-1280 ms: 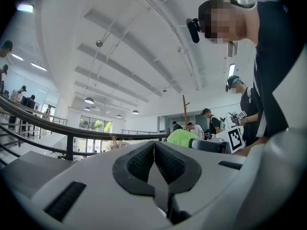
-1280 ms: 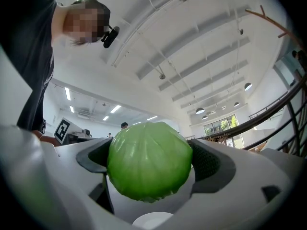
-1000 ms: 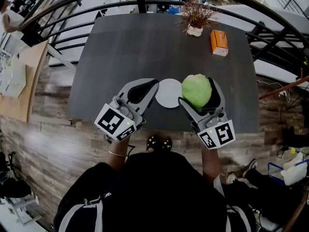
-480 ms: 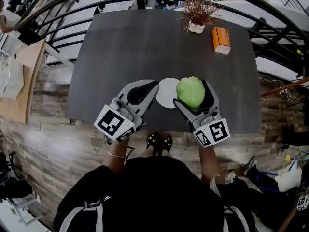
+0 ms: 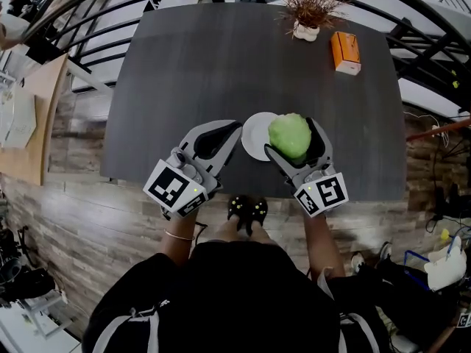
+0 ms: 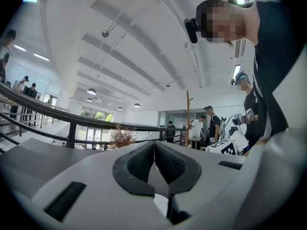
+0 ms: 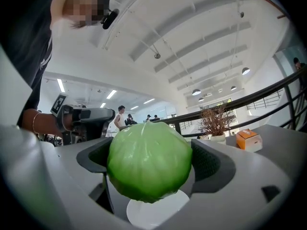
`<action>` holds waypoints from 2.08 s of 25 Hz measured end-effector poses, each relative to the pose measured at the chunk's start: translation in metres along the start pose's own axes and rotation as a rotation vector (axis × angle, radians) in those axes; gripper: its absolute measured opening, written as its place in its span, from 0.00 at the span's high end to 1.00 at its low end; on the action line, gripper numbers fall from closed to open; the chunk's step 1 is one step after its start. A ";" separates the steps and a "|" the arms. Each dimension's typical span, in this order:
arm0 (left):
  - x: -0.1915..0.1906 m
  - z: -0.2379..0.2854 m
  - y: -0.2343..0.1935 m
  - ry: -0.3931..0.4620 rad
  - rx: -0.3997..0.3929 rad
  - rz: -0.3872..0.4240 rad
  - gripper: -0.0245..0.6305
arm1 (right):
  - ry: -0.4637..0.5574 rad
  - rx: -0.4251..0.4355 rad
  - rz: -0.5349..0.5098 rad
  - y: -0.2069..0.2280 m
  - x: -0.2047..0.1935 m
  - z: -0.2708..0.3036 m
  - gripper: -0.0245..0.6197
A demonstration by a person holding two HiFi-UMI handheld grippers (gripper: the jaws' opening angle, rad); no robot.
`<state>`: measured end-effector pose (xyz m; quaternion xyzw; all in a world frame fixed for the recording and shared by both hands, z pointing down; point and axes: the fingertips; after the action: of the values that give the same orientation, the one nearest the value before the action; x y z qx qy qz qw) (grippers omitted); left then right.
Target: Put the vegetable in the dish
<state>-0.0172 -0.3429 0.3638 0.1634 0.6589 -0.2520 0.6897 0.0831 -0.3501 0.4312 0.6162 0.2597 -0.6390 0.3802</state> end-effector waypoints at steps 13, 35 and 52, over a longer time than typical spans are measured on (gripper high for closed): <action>-0.022 -0.003 -0.024 -0.016 0.031 -0.074 0.94 | -0.113 -0.004 0.022 0.009 -0.048 0.024 0.17; -0.043 -0.016 -0.038 -0.046 0.084 -0.131 0.94 | -0.319 0.068 -0.018 0.009 -0.124 0.061 0.17; -0.043 -0.016 -0.039 -0.054 0.087 -0.128 0.94 | -0.374 0.082 -0.077 0.014 -0.138 0.069 0.18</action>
<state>-0.0523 -0.3604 0.4095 0.1438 0.6375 -0.3282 0.6820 0.0471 -0.3906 0.5761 0.4913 0.1815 -0.7665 0.3716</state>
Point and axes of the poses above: the fingertips, and each gripper's own axes: z forward along the fingers, y to its right, x out of its top, and after that the axes turned 7 degrees about -y, right-handed
